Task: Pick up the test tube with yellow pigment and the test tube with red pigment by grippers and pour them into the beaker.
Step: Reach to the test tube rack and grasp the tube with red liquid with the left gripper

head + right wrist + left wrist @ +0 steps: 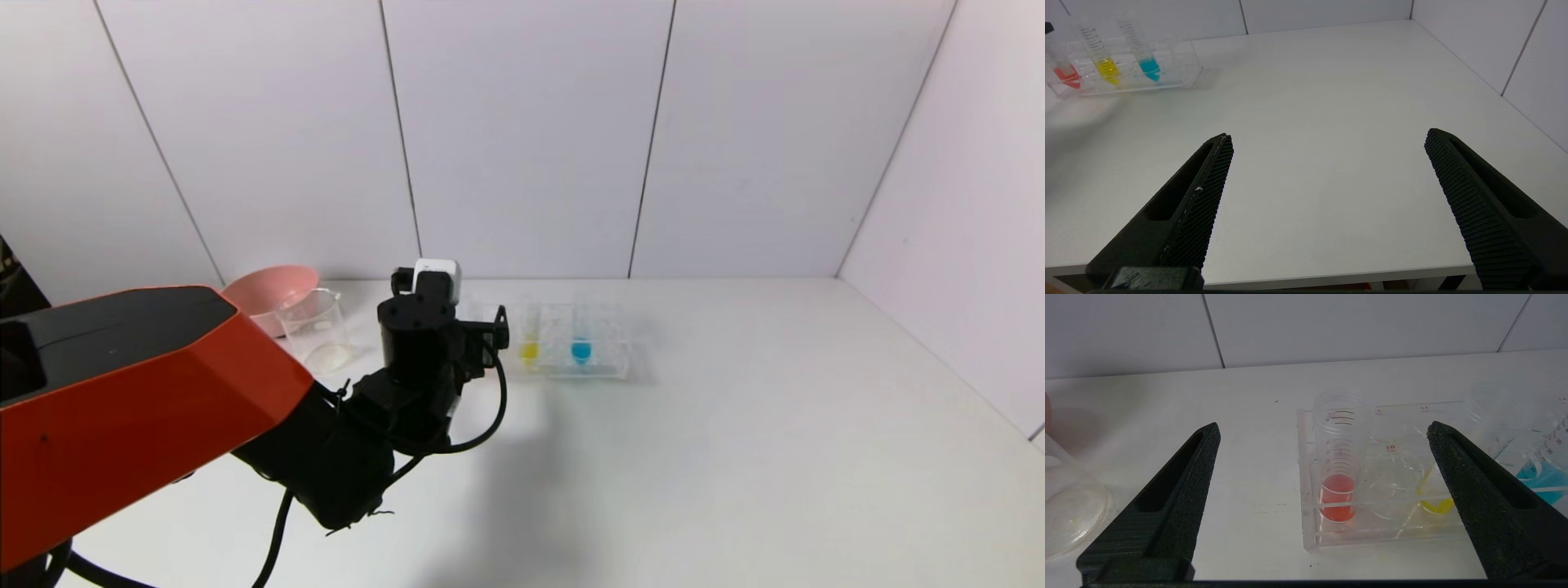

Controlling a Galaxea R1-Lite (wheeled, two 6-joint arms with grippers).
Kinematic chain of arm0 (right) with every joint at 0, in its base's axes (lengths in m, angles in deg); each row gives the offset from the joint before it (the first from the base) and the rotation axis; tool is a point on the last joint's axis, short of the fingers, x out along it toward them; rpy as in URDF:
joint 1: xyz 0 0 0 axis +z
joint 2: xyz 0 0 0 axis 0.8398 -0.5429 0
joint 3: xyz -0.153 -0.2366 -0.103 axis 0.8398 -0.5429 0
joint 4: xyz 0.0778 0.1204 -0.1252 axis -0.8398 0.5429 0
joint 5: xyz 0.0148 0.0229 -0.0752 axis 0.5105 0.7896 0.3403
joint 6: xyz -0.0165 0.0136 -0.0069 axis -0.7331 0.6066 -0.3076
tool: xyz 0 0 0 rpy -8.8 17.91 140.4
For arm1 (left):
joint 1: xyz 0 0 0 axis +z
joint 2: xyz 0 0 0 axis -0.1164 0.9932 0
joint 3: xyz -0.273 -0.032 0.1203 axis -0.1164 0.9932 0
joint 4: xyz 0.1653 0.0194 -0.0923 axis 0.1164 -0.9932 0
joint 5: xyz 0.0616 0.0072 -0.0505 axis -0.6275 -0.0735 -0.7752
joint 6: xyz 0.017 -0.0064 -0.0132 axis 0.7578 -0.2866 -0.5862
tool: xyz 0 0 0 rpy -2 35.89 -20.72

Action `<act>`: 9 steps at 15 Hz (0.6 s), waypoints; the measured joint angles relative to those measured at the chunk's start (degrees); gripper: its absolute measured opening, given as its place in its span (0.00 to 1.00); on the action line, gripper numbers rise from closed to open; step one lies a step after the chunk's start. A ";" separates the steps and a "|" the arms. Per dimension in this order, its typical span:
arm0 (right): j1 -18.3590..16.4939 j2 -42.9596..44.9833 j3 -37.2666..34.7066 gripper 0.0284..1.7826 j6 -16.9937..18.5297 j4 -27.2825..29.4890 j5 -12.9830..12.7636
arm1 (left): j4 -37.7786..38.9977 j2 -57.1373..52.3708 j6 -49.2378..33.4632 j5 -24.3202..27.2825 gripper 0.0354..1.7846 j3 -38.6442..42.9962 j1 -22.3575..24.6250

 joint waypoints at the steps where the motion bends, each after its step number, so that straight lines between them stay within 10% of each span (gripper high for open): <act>1: 0.00 0.00 0.00 0.96 0.02 0.00 0.00 | 0.30 0.85 -0.02 -0.02 0.99 -0.63 0.02; 9: 0.00 0.00 0.00 0.96 0.02 -0.02 0.00 | 3.60 5.40 0.13 0.05 0.92 -1.67 -0.02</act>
